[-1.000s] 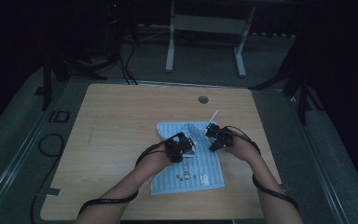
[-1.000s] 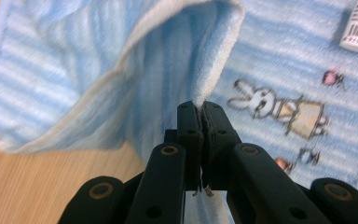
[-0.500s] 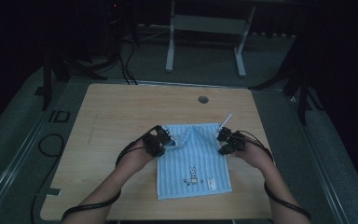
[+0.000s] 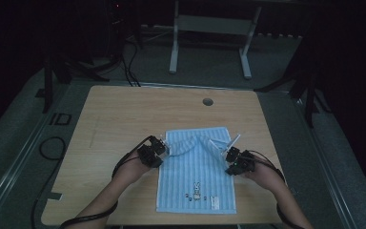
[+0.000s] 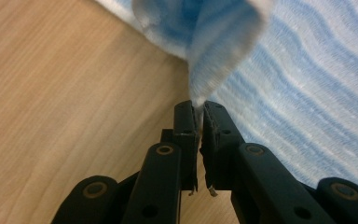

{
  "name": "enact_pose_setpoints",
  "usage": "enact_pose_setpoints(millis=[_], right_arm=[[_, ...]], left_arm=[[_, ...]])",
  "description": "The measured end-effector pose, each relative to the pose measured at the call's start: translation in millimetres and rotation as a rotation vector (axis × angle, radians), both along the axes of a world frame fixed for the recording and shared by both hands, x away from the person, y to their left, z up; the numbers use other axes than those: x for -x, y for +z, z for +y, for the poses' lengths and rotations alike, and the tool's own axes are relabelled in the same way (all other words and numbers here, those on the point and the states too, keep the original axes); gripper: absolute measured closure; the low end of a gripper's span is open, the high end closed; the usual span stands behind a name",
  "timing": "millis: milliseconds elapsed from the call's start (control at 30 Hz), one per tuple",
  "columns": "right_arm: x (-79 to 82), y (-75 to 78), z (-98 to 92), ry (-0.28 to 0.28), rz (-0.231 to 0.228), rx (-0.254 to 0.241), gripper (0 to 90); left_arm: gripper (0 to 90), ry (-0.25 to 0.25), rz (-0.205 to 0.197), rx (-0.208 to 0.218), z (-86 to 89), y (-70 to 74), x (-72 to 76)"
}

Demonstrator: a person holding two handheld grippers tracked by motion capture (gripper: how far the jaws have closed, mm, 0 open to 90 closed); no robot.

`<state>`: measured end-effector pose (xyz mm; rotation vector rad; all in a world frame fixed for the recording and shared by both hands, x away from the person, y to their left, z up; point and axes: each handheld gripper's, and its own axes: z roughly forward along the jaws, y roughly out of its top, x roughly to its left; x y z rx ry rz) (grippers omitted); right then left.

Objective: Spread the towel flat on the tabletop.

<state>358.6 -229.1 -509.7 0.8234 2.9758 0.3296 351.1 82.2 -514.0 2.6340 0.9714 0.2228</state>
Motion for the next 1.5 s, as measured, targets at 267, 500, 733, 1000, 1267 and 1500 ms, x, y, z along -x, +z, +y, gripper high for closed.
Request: enact_pose_setpoints(millis=[267, 500, 733, 1000, 1267, 1500], right_arm=[[5.6, 16.8, -17.9, -0.060, -0.025, -0.052, 55.2], [-10.5, 41.2, -17.2, -0.080, -0.066, -0.094, 48.0], [-31.5, 34.1, 5.9, -0.071, -0.048, -0.065, 47.9], [-55.4, 22.4, 20.3, -0.093, -0.024, -0.042, 62.2], [-39.4, 38.8, 20.5, -0.052, -0.096, -0.030, 85.5], [11.0, 59.7, 12.2, 0.013, -0.160, -0.048, 84.7]], left_arm=[[59.9, -0.009, 0.005, 0.036, 5.6, 9.9, 1.5], [47.1, -0.005, -0.047, 0.079, -6.4, 25.2, -9.2], [47.3, -0.014, -0.056, 0.041, -28.0, 26.3, -28.7], [74.7, -0.005, -0.049, 0.064, -35.8, 21.8, -43.2], [87.2, -0.017, -0.091, 0.088, -24.6, 38.8, -25.7], [86.9, -0.065, -0.083, 0.150, -9.3, 47.8, 17.2]])
